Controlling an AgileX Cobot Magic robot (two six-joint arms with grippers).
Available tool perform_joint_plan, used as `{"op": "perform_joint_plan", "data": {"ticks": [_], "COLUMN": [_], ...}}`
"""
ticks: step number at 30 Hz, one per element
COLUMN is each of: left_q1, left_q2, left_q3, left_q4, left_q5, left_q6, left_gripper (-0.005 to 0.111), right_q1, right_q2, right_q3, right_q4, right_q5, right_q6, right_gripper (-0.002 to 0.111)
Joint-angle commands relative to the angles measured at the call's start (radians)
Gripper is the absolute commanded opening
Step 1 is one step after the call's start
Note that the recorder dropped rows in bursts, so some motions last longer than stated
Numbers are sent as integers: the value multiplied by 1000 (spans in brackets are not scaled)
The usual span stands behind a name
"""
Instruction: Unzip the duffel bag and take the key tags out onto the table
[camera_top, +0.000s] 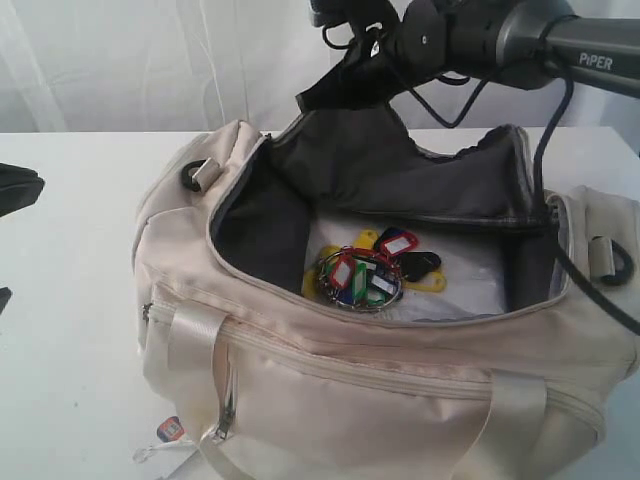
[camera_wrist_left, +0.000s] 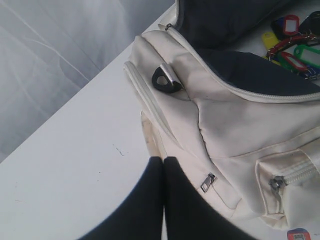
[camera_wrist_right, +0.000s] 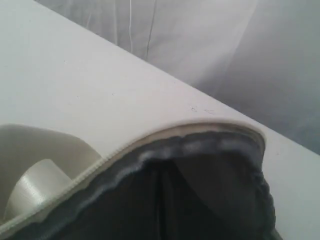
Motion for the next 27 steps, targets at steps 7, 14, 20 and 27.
{"op": "perform_joint_plan", "data": {"ticks": [7, 14, 20, 27], "left_q1": [-6, -6, -6, -6], "left_q2": [-7, -7, -7, -7], "left_q3": [5, 5, 5, 5], "left_q4": [-13, -13, -13, -16], "left_q5": [-5, -5, -5, -5], "left_q6": [-10, -10, -10, -10], "left_gripper": [0, 0, 0, 0], "right_q1": [-2, -2, -2, -2], "right_q2": [-214, -404, -681, -1071], "right_q3": [-2, 10, 185, 518], "right_q4": [4, 6, 24, -1], "right_q5": [93, 417, 498, 426], "right_q6": [5, 3, 12, 82], "right_gripper": [0, 0, 0, 0]}}
